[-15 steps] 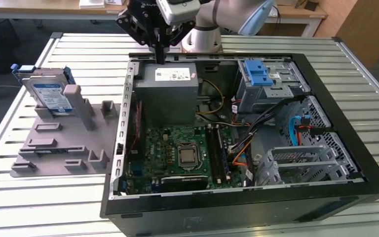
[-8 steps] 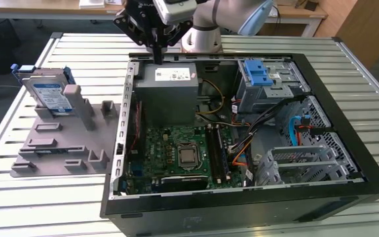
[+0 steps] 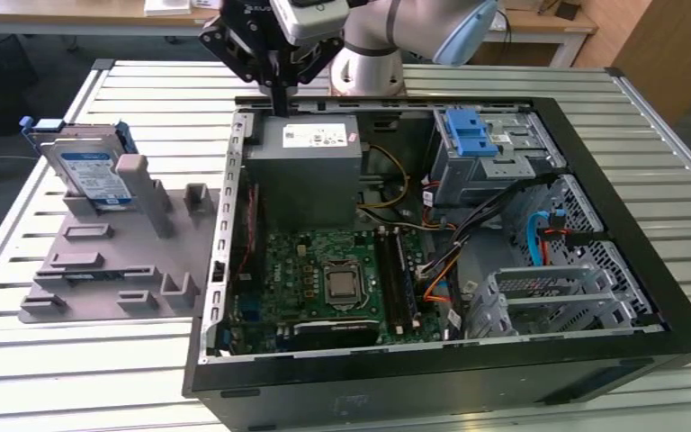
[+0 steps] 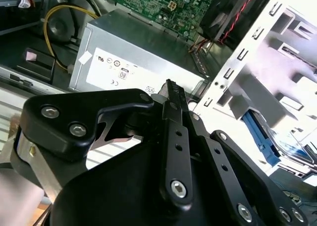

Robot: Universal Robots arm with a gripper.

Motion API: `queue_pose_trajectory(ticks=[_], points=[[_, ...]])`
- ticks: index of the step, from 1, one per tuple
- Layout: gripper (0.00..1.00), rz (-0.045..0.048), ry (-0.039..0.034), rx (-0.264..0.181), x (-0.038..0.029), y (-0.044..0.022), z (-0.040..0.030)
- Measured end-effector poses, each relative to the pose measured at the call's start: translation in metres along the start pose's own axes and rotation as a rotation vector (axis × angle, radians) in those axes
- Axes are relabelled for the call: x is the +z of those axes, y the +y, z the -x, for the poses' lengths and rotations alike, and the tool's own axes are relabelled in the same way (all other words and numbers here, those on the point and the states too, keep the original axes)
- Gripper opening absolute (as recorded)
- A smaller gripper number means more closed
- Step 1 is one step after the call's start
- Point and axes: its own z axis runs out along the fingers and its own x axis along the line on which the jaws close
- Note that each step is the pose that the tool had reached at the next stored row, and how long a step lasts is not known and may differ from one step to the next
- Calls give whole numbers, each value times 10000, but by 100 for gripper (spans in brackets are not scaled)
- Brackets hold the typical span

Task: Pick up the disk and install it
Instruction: 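Reach for the disk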

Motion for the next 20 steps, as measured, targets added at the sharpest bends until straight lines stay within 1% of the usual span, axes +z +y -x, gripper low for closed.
queue_pose_trajectory(ticks=[5,12,20], points=[[11,0,15,0,3,5,-42],[11,-1,17,1,3,7,-105],[11,-1,16,1,5,14,-206]])
